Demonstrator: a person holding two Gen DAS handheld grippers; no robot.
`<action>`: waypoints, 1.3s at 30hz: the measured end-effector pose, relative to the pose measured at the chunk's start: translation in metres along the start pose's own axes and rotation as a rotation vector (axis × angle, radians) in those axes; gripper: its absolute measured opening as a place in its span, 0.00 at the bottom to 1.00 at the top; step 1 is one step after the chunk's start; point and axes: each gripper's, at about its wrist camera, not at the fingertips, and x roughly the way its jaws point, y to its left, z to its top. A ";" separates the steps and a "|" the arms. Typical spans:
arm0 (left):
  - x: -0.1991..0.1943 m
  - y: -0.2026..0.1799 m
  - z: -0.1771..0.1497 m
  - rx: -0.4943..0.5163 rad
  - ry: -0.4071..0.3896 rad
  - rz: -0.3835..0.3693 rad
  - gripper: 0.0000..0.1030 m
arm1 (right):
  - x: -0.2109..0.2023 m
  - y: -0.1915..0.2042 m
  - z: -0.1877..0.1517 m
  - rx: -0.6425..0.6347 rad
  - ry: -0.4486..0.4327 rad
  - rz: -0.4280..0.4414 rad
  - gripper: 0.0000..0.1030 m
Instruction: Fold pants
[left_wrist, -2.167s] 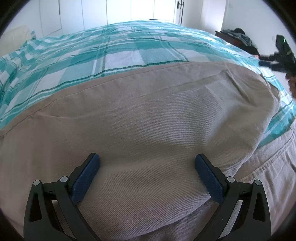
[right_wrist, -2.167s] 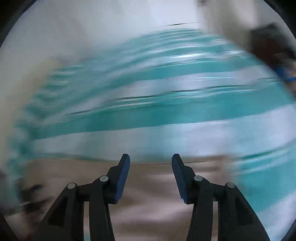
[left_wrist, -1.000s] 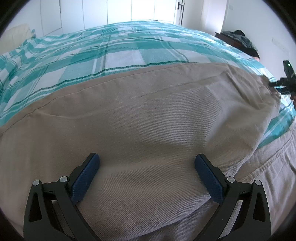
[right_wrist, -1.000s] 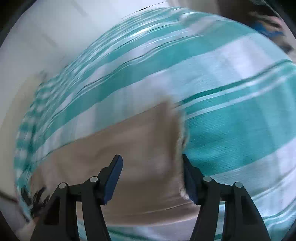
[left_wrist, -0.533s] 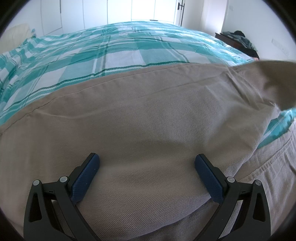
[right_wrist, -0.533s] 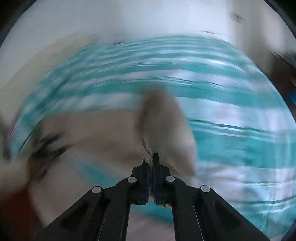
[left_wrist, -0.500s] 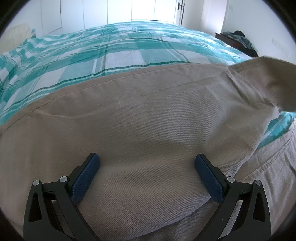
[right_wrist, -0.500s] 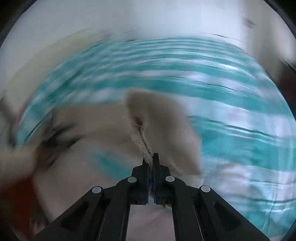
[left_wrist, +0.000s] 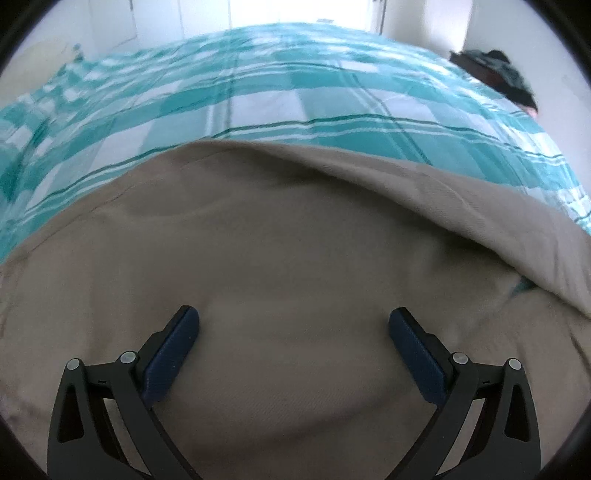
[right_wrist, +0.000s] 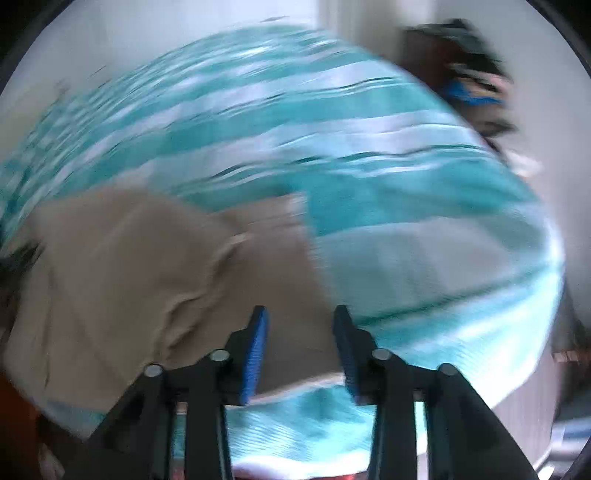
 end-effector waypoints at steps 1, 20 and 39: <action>-0.013 -0.001 -0.006 -0.001 0.010 -0.014 0.99 | -0.011 0.000 -0.003 0.028 -0.030 -0.018 0.42; -0.077 0.014 -0.141 -0.080 0.100 -0.028 0.99 | 0.025 0.192 -0.050 0.196 -0.037 0.563 0.47; -0.074 0.082 0.023 -0.505 0.040 -0.429 0.99 | -0.055 0.104 0.017 0.415 -0.337 0.625 0.03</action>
